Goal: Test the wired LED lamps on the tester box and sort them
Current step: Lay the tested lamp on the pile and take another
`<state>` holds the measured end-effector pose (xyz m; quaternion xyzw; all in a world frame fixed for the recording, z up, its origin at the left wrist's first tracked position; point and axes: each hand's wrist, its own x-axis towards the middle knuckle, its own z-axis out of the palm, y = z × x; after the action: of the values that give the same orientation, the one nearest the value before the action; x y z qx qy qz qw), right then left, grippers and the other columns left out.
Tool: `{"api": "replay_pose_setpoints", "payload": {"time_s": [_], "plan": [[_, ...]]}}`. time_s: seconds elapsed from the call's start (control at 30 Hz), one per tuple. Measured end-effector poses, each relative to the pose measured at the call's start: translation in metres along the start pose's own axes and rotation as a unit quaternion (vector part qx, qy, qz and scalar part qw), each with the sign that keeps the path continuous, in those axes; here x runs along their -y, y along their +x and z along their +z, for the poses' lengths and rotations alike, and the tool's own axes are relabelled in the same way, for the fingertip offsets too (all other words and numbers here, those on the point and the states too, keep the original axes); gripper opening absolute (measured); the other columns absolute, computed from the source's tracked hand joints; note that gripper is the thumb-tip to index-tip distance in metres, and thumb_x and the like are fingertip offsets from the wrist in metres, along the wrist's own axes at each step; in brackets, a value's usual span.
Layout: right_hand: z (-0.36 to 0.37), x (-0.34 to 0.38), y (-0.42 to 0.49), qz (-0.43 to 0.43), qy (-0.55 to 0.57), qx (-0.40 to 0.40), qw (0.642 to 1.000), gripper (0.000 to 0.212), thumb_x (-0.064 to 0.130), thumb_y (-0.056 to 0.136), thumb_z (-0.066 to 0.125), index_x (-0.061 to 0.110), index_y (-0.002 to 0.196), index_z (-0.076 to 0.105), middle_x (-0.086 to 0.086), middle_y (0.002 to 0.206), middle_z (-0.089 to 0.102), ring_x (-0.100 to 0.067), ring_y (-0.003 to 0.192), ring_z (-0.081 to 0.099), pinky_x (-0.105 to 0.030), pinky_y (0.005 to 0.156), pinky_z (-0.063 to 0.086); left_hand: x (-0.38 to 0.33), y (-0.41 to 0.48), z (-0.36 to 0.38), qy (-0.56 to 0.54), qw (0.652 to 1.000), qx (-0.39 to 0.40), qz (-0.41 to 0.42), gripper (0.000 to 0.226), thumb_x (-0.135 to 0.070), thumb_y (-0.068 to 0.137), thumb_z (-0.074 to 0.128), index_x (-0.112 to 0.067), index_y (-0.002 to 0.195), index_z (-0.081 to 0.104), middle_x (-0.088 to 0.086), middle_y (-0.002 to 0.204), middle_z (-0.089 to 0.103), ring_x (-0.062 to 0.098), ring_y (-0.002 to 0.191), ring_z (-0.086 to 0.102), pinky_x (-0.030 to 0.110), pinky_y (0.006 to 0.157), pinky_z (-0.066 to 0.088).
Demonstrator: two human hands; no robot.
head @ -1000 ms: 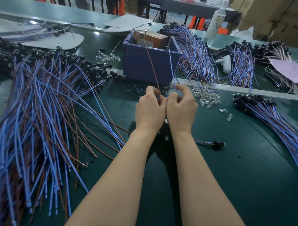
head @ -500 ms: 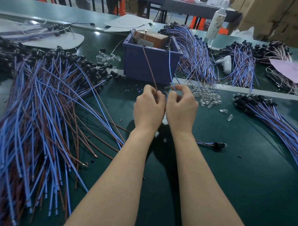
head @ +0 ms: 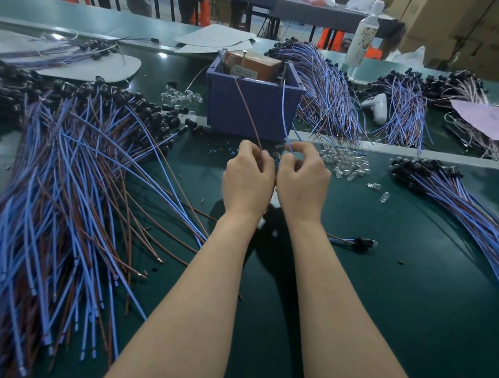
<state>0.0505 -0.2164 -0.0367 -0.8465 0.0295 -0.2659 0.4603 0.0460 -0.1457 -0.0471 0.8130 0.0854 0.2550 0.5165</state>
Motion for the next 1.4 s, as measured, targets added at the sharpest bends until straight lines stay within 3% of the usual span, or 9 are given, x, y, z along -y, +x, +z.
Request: {"api": "replay_pose_setpoints", "payload": {"time_s": [0.27,0.5,0.77,1.4], "plan": [[-0.0015,0.0017,-0.0012,-0.011,-0.002,0.0,1.0,0.021,0.01,0.086,0.05,0.013,0.099,0.066,-0.011,0.08,0.069,-0.03,0.076,0.058,-0.03,0.068,0.039,-0.0001,0.0004,0.0005,0.0,1.0,0.008,0.005,0.012,-0.024,0.094,0.05,-0.016,0.086,0.048,0.009,0.077,0.065,0.034,0.075,0.059,0.041,0.068,0.049],[-0.0018,0.0039,-0.0031,-0.02,0.01,0.004,1.0,0.023,0.01,0.086,0.05,0.014,0.101,0.066,-0.005,0.072,0.065,-0.026,0.071,0.057,-0.033,0.07,0.046,0.0006,0.0009,-0.0001,-0.005,1.0,0.007,0.005,0.012,-0.023,0.095,0.05,-0.014,0.087,0.05,0.008,0.076,0.065,0.032,0.073,0.06,0.042,0.069,0.05],[-0.0021,0.0041,-0.0028,-0.035,0.012,-0.004,0.999,0.023,0.009,0.086,0.05,0.013,0.103,0.066,0.003,0.061,0.052,-0.022,0.062,0.049,-0.033,0.068,0.043,0.0014,0.0005,0.0001,-0.001,1.0,0.01,0.01,0.013,-0.023,0.095,0.05,-0.015,0.086,0.048,0.006,0.074,0.064,0.028,0.07,0.061,0.039,0.066,0.05],[-0.002,0.005,-0.0042,-0.044,0.005,-0.009,0.999,0.021,0.01,0.086,0.051,0.012,0.103,0.065,-0.011,0.071,0.066,-0.033,0.073,0.059,-0.032,0.071,0.041,-0.0004,-0.0003,-0.0016,-0.015,1.0,0.014,0.005,0.014,-0.023,0.095,0.05,-0.011,0.089,0.052,0.01,0.077,0.066,0.032,0.072,0.061,0.043,0.07,0.051]]}}
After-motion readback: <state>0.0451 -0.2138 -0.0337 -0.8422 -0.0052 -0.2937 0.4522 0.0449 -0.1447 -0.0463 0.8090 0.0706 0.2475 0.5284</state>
